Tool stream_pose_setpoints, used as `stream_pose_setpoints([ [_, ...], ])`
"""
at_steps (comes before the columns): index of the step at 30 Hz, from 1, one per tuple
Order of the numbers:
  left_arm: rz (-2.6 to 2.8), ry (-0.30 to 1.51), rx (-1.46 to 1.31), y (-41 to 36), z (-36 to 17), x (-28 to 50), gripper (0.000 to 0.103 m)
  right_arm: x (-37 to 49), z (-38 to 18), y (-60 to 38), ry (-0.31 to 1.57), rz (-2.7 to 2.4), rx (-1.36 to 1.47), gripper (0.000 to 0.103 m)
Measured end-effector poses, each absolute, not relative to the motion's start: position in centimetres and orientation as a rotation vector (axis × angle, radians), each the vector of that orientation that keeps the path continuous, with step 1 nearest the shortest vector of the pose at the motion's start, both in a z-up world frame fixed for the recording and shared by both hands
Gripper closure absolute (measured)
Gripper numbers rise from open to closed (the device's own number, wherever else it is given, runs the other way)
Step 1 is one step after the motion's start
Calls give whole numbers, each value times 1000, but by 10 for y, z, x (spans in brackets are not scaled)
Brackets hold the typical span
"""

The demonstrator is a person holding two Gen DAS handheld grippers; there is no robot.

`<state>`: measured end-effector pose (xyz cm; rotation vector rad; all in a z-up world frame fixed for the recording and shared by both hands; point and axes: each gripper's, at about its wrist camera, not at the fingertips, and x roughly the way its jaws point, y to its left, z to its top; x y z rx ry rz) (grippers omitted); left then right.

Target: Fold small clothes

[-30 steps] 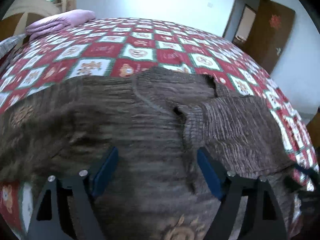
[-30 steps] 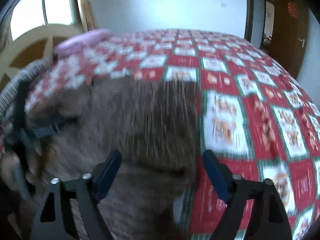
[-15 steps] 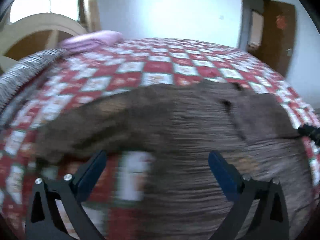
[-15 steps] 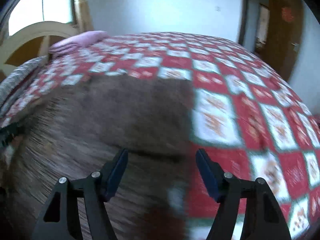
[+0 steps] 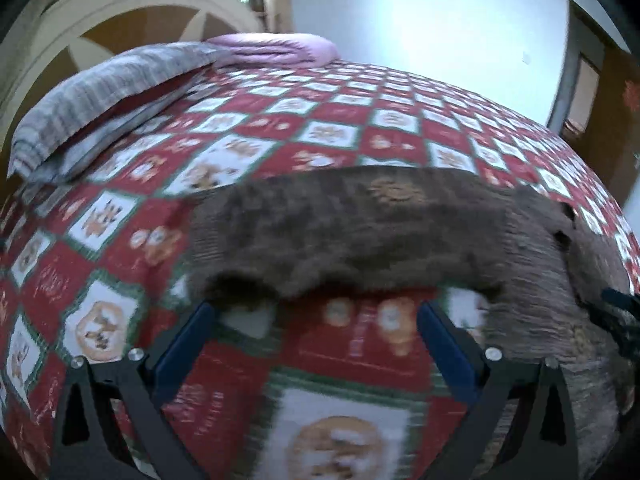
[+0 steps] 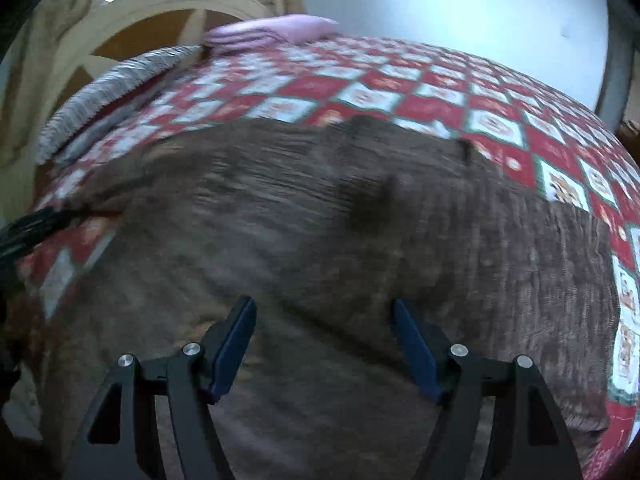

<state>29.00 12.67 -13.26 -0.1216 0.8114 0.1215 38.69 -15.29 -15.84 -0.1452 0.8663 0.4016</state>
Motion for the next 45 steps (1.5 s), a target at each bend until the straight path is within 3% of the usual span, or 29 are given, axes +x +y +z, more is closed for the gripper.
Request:
stream_pose_setpoints([
  [3, 128, 813, -211, 151, -136, 288, 0, 376, -160, -151, 834, 339, -219, 31],
  [10, 50, 835, -685, 203, -153, 283, 14, 369, -177, -150, 847, 336, -270, 27],
  [17, 1, 826, -794, 201, -157, 299, 25, 366, -176, -153, 839, 330, -260, 25],
  [26, -41, 859, -969, 193, -152, 280, 25, 360, -175, -155, 827, 301, -271, 21],
  [34, 17, 852, -942, 194, -160, 302, 26, 358, -174, -155, 819, 288, -279, 21],
  [39, 72, 793, -914, 212, -163, 326, 41, 356, -174, -154, 806, 270, -295, 20],
  [42, 98, 772, -893, 222, -169, 335, 67, 356, -174, -154, 805, 269, -295, 19],
  [43, 108, 774, -881, 225, -171, 337, 86, 356, -174, -154, 806, 269, -293, 19],
  [44, 115, 784, -863, 227, -173, 338, 94, 356, -174, -154, 807, 271, -289, 19],
  [45, 108, 783, -866, 230, -176, 338, 95, 356, -174, -154, 809, 273, -284, 19],
])
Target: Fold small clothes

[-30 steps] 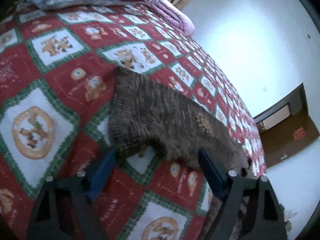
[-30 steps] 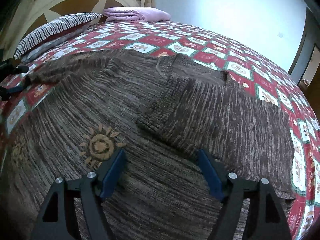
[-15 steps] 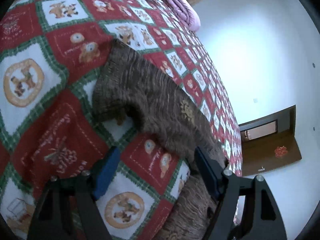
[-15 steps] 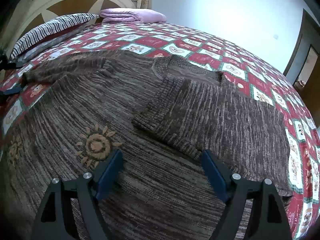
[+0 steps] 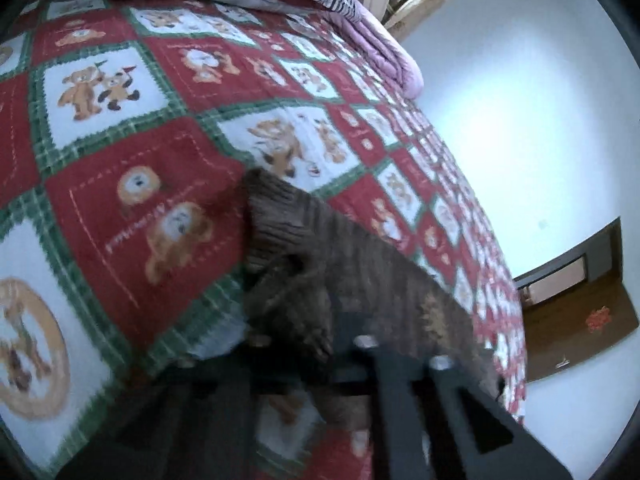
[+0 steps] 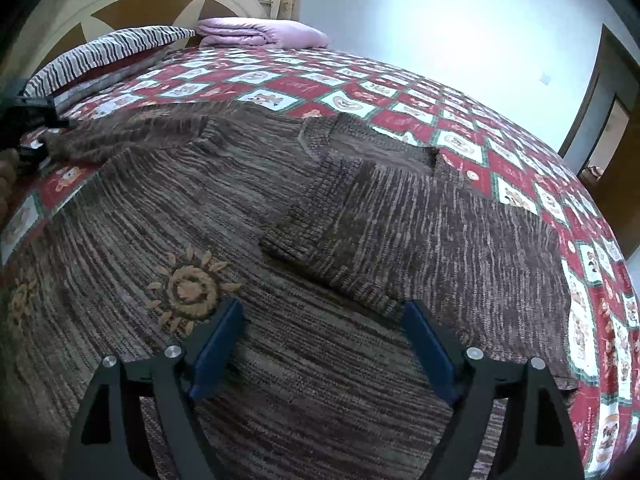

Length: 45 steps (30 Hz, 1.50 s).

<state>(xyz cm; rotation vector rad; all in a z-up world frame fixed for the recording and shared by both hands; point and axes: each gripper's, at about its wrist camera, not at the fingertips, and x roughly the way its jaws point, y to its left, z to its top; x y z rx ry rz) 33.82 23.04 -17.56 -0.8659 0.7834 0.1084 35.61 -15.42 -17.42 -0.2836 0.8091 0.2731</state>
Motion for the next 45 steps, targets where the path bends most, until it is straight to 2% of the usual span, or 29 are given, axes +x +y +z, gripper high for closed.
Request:
stream_pose_setpoints([
  [8, 114, 725, -743, 228, -149, 329, 97, 355, -163, -171, 822, 301, -192, 19],
  [19, 124, 631, -548, 192, -87, 351, 97, 320, -136, -258, 797, 220, -106, 19],
  [25, 84, 560, -458, 144, -45, 363, 97, 300, -139, -297, 766, 153, -70, 19],
  [32, -55, 494, -266, 35, -3, 368, 97, 302, -147, -312, 760, 145, 9, 19],
  [37, -161, 527, -145, -54, -19, 365, 97, 302, -153, -318, 772, 146, 33, 19],
  [45, -275, 677, 85, -174, -103, 350, 97, 307, -163, -330, 806, 128, 105, 19],
])
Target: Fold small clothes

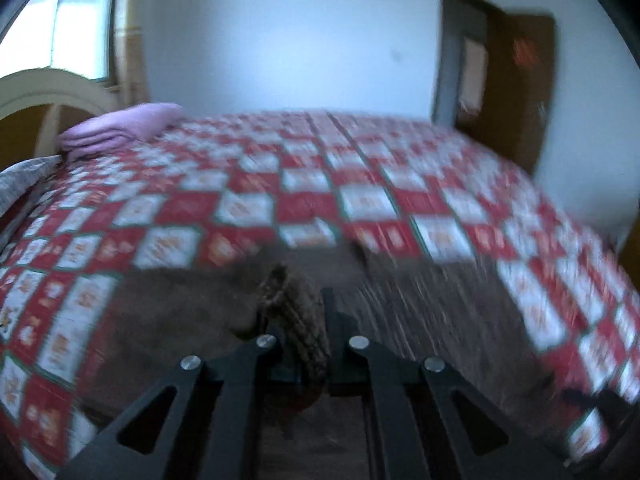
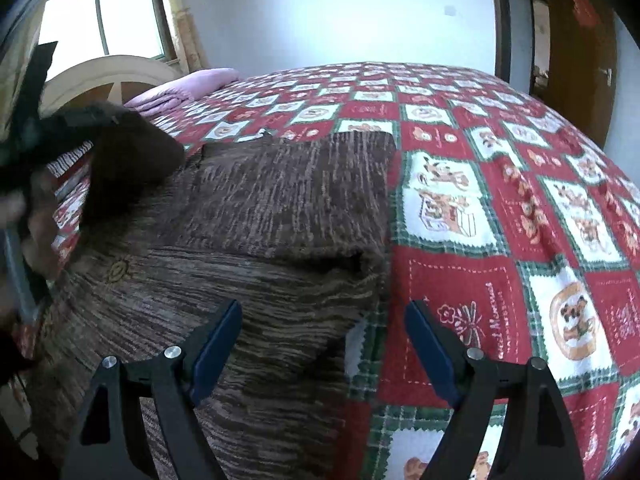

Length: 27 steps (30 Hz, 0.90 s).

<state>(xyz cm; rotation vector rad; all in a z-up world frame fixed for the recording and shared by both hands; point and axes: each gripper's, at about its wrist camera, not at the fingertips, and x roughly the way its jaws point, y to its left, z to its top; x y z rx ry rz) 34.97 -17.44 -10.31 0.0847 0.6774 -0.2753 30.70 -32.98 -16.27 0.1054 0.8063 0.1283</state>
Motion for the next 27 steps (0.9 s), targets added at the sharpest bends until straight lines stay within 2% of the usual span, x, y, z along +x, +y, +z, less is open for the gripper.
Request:
stream_pose_setpoints([
  [1, -280, 695, 122, -184, -112, 347, 96, 307, -165, -330, 813, 127, 107, 19],
  [6, -317, 750, 240, -207, -127, 332, 75, 307, -171, -327, 814, 117, 77, 19],
  [7, -327, 733, 238, -203, -122, 328, 65, 306, -171, -326, 812, 117, 69, 19],
  [8, -332, 716, 249, -201, -117, 324, 48, 306, -171, -326, 812, 117, 65, 19],
  [10, -348, 673, 274, -190, -105, 310, 26, 306, -172, -325, 813, 119, 60, 19],
  [11, -346, 630, 290, -181, -100, 302, 22, 306, -172, -326, 811, 123, 63, 19],
  [16, -171, 547, 417, -118, -97, 305, 15, 303, -166, -329, 788, 135, 94, 19],
  [22, 113, 700, 295, -24, -111, 368, 15, 314, -125, -312, 747, 234, 160, 19],
  [27, 101, 826, 214, -11, -137, 380, 15, 362, -113, -265, 799, 317, 158, 19],
])
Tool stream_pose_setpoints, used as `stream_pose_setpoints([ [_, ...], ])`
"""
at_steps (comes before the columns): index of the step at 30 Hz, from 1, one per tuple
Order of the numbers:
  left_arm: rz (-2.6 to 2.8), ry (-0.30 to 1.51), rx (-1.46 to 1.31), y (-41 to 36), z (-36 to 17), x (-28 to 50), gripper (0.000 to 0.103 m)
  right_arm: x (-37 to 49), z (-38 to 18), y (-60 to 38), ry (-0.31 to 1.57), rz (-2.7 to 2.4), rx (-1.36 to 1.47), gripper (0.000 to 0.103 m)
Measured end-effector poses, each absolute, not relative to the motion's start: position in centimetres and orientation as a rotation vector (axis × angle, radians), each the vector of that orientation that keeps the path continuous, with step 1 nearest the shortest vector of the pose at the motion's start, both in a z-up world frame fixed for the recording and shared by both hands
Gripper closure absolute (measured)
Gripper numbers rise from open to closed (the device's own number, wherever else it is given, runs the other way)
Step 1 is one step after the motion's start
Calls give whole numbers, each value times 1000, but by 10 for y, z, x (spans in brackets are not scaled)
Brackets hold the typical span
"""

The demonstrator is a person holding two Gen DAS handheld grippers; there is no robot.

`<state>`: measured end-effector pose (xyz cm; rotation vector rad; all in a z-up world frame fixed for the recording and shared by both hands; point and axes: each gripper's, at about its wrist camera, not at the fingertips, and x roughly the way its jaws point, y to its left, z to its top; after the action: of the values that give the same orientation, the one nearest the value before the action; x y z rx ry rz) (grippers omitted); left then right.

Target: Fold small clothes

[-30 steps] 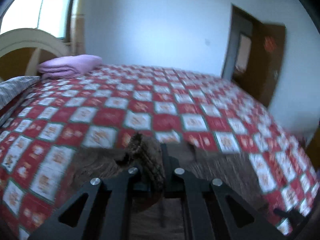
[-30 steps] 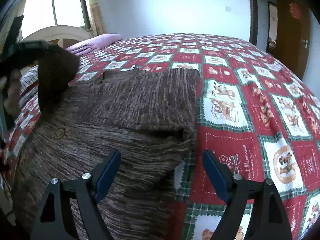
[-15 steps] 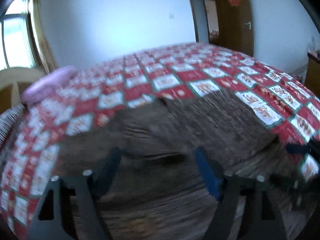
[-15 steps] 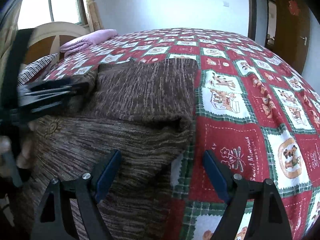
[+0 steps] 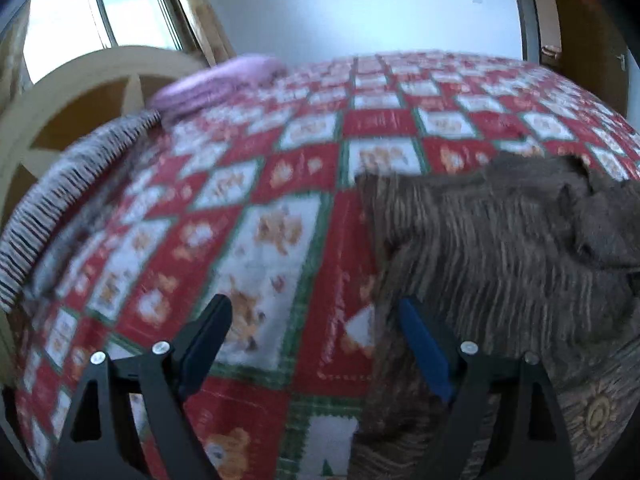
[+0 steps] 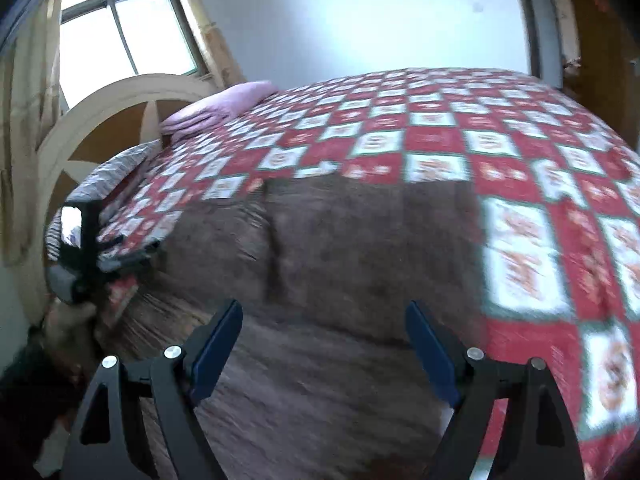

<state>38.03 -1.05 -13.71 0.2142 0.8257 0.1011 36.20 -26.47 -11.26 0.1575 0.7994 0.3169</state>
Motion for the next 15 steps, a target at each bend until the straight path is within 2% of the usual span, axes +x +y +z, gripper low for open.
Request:
stream_pose_setpoints([
  [5, 149, 872, 130, 7, -147, 381, 1, 406, -128, -195, 882, 357, 6, 24],
  [7, 148, 885, 105, 11, -149, 382, 0, 421, -141, -168, 913, 342, -88, 34],
  [9, 142, 891, 87, 15, -151, 382, 0, 432, -152, -154, 920, 283, -157, 63],
  [10, 139, 891, 78, 16, -151, 381, 0, 437, -154, -155, 922, 269, -152, 68],
  [11, 135, 892, 67, 17, -152, 381, 0, 441, -154, -160, 920, 255, -120, 72],
  [15, 112, 905, 15, 25, -153, 383, 0, 453, -153, -209, 920, 124, 24, 73],
])
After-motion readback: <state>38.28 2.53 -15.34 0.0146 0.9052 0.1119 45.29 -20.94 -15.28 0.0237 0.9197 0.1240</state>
